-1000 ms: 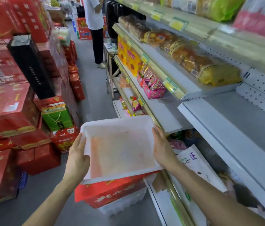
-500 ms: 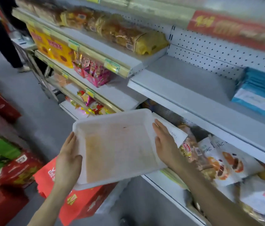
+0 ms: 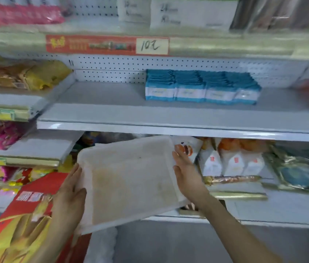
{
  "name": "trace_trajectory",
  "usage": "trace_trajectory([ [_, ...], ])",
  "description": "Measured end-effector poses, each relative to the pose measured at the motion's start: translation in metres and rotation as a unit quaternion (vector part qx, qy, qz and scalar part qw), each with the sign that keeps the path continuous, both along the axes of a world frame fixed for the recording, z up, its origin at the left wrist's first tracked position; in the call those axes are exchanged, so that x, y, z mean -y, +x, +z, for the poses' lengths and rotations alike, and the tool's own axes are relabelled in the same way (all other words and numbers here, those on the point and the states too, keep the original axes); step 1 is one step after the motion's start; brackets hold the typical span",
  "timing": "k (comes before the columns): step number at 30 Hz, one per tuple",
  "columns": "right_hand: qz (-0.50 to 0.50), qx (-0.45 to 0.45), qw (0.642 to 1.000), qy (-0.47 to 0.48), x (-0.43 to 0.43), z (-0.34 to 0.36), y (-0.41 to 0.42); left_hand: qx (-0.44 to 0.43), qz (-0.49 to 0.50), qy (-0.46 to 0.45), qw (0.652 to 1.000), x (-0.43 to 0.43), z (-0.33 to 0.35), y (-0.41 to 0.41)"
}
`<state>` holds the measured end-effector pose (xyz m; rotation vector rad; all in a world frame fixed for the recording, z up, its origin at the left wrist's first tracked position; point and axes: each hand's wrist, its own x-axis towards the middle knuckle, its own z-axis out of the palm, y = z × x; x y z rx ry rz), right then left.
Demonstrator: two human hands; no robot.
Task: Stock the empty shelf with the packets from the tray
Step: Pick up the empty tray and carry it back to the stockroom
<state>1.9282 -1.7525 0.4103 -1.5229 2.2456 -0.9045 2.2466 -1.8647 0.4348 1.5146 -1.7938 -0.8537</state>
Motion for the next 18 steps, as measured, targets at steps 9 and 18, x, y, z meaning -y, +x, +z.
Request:
trace_trajectory([
  [9, -0.191, -0.004, 0.982, 0.013, -0.187, 0.048, -0.071, -0.012, -0.199, -0.01, 0.98, -0.085, 0.018, -0.136],
  [18, -0.376, 0.011, 0.927, -0.009, -0.382, 0.079, -0.081, -0.101, -0.374, 0.014, 0.922, -0.189, 0.042, -0.264],
])
